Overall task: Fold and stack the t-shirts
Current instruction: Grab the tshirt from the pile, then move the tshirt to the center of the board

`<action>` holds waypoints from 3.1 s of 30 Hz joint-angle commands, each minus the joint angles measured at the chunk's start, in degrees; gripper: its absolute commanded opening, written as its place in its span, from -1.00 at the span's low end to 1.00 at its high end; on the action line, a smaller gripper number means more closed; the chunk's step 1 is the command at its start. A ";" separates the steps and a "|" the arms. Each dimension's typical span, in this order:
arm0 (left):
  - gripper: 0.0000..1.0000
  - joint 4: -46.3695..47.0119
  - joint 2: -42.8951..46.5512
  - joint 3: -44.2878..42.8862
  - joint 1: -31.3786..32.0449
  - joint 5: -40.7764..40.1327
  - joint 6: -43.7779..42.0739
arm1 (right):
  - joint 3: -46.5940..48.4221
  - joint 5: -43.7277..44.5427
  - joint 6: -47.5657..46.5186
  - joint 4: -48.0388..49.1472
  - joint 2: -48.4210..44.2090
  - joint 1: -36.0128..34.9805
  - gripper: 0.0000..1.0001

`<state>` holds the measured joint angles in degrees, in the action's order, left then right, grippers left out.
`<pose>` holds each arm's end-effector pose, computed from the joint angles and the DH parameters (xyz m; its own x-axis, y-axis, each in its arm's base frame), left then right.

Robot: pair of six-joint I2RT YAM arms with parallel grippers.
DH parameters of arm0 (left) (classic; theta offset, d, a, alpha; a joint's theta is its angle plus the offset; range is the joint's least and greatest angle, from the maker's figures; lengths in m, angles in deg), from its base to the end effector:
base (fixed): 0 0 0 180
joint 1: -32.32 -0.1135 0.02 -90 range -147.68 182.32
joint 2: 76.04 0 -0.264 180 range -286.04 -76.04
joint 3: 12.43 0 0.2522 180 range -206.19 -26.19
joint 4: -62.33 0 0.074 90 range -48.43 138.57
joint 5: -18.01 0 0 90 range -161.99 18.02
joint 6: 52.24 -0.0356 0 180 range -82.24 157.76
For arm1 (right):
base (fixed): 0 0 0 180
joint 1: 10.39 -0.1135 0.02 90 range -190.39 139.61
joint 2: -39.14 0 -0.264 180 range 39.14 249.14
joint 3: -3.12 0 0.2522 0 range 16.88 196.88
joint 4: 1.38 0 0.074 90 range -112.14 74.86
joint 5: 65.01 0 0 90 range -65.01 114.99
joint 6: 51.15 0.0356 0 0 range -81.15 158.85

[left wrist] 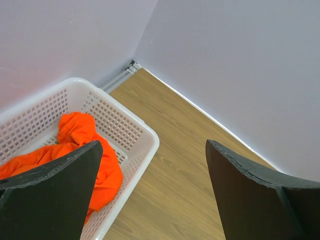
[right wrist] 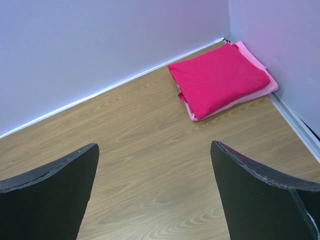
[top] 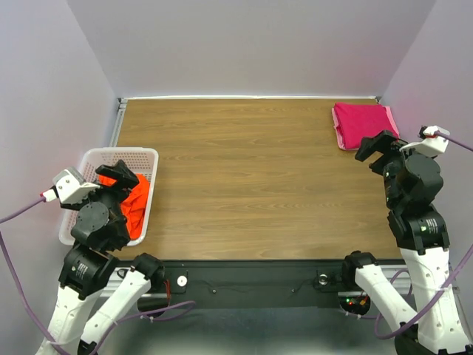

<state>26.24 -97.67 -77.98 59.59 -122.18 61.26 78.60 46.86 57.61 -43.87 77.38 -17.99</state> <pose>0.0589 0.0004 0.3989 0.2638 -0.4232 -0.8668 -0.3030 0.8168 -0.4910 0.1207 0.0027 0.4197 -0.0071 0.3002 -0.9539 0.2611 0.9214 0.2880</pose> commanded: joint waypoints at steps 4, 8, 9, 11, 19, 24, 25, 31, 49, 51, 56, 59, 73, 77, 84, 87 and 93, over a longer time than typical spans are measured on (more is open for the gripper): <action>0.91 -0.35 -4.03 -0.33 -0.02 -0.87 -0.13 | -0.28 -3.40 -0.22 2.19 1.31 -0.49 0.98; 0.92 -2.37 -10.70 -2.17 -0.11 3.07 0.92 | -0.45 -6.66 0.31 2.36 3.07 -0.58 0.99; 0.92 -2.72 -13.85 -2.61 -0.11 4.04 1.27 | -0.71 -8.14 0.31 2.45 3.33 -0.49 1.00; 0.92 -3.59 -19.29 -4.10 -0.20 6.76 2.15 | -0.89 -10.69 -0.13 2.45 5.43 -0.58 1.00; 0.92 -11.42 -35.41 -9.47 -13.44 14.23 5.94 | -2.03 -21.24 2.06 2.45 9.75 -0.58 1.00; 0.86 -5.54 -35.93 -5.34 -29.18 19.70 0.14 | -4.58 -26.78 4.35 3.42 10.10 -0.49 1.00; 0.86 -5.36 -36.20 -4.38 -31.90 19.35 -1.00 | -4.76 -26.96 4.26 3.68 10.19 -0.49 1.00; 0.86 0.09 -41.73 1.94 -37.63 22.59 -2.50 | -6.08 -26.35 3.12 4.21 10.10 -0.58 1.00; -1.00 6.25 -53.70 4.78 -38.69 24.54 0.41 | -5.29 -25.82 1.45 4.39 10.54 -2.60 1.00; -1.00 5.28 -51.08 3.19 -38.60 23.83 -0.04 | -5.11 -25.47 1.45 4.39 10.54 -2.60 1.00; -1.00 3.17 -45.62 -4.01 -37.73 24.44 -1.53 | -4.59 -25.21 1.19 4.39 10.80 -2.60 1.00; -1.00 0.89 -43.77 -10.40 -34.05 25.58 -2.58 | -4.32 -25.03 1.01 4.39 10.80 -2.51 1.00; -1.00 2.20 -54.48 -56.21 10.68 18.03 -11.98 | -3.35 -24.77 1.01 4.30 9.57 -2.60 1.00; -1.00 3.43 -58.70 -66.40 20.01 18.20 -16.29 | -2.92 -24.07 0.84 4.30 8.70 -2.60 1.00; -0.93 5.01 -60.90 -59.58 21.43 20.75 -12.97 | -3.62 -24.24 0.66 4.12 6.94 -2.60 1.00; -0.32 7.37 -62.13 -52.05 20.64 21.01 -12.17 | -4.49 -24.85 0.66 4.03 6.15 -2.51 1.00; 0.69 5.89 -70.30 -47.36 17.38 25.58 -8.57 | -5.29 -29.76 0.40 2.37 7.72 -2.60 1.00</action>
<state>30.94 -164.46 -126.77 78.06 -98.95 50.25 72.67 20.85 59.12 -42.93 84.26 -20.22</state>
